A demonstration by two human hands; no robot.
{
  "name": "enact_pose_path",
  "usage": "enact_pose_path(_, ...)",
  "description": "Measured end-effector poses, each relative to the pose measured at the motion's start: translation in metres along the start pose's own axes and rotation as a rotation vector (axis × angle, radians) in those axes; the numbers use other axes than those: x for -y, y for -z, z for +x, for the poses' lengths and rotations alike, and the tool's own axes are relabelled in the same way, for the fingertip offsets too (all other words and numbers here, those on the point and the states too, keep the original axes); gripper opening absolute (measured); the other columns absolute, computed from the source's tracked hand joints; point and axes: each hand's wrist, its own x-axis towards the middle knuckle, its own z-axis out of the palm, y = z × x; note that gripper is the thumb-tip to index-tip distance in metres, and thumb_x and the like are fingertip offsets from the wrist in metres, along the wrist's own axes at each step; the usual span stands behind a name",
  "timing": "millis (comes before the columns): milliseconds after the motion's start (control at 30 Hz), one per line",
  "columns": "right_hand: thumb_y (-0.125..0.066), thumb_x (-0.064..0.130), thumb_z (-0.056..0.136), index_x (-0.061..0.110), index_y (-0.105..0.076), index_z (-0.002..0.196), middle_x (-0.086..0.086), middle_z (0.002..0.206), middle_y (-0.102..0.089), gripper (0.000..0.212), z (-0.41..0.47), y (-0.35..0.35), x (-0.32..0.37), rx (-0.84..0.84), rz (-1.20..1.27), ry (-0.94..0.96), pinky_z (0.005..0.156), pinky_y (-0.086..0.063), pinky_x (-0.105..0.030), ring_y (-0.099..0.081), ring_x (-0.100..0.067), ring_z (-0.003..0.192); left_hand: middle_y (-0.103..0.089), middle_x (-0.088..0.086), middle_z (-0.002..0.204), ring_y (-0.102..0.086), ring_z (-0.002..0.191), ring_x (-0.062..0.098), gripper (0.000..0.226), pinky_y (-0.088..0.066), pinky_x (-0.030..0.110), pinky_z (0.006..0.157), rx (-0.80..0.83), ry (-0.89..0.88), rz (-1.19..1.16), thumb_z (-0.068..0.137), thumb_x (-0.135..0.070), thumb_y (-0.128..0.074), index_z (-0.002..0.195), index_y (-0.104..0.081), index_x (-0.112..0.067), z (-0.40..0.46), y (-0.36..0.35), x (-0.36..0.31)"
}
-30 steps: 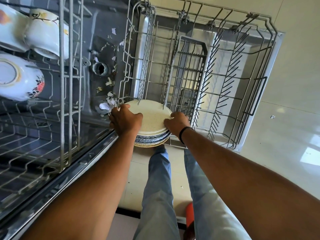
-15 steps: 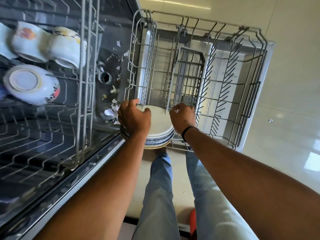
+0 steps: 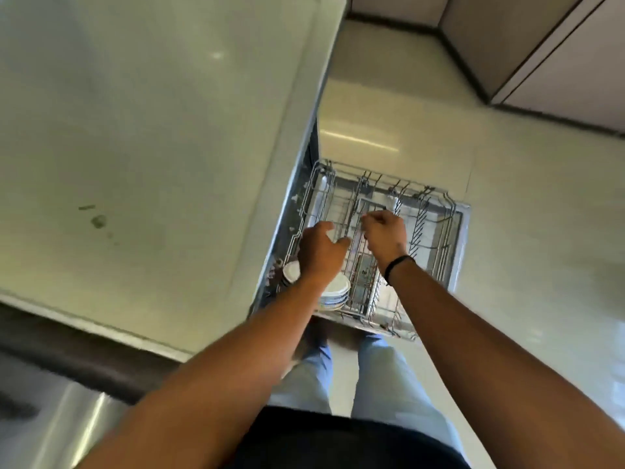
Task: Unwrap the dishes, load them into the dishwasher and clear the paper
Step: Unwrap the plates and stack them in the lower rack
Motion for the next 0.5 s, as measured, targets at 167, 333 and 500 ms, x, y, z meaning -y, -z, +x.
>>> enact_pose_path(167, -0.065, 0.018, 0.09, 0.018, -0.066, 0.074, -0.008, 0.073, -0.063, 0.016, -0.053, 0.04, 0.059, 0.06, 0.15, 0.058, 0.06, -0.044, -0.034, -0.055, -0.023, 0.065, -0.067, -0.001, 0.118, -0.063, 0.109, 0.017, 0.028, -0.046, 0.023, 0.087, 0.118, -0.081, -0.145, 0.092, -0.015, -0.07, 0.119, -0.065, -0.012, -0.05, 0.066, -0.029)
enact_pose_path(333, -0.058, 0.009, 0.099, 0.003, -0.068, 0.1, -0.012, 0.083, -0.067, 0.011, -0.074, 0.061, 0.095, 0.145, 0.205, 0.09, 0.05, -0.046, -0.023, -0.058, -0.022, 0.065, -0.073, -0.002, 0.094, -0.068, 0.088, 0.016, 0.014, -0.047, 0.02, 0.066, -0.032, -0.073, -0.248, 0.088, -0.019, -0.072, 0.101, -0.072, -0.02, -0.077, 0.096, -0.058)
enact_pose_path(500, -0.062, 0.016, 0.098, 0.007, -0.068, 0.099, -0.009, 0.085, -0.068, 0.011, -0.085, 0.067, 0.15, 0.232, 0.259, 0.188, 0.059, -0.048, -0.03, -0.061, -0.021, 0.067, -0.076, 0.005, 0.084, -0.071, 0.077, 0.017, 0.011, -0.051, 0.025, 0.063, -0.14, -0.077, -0.407, 0.087, -0.012, -0.071, 0.095, -0.073, -0.019, -0.089, 0.123, -0.089)
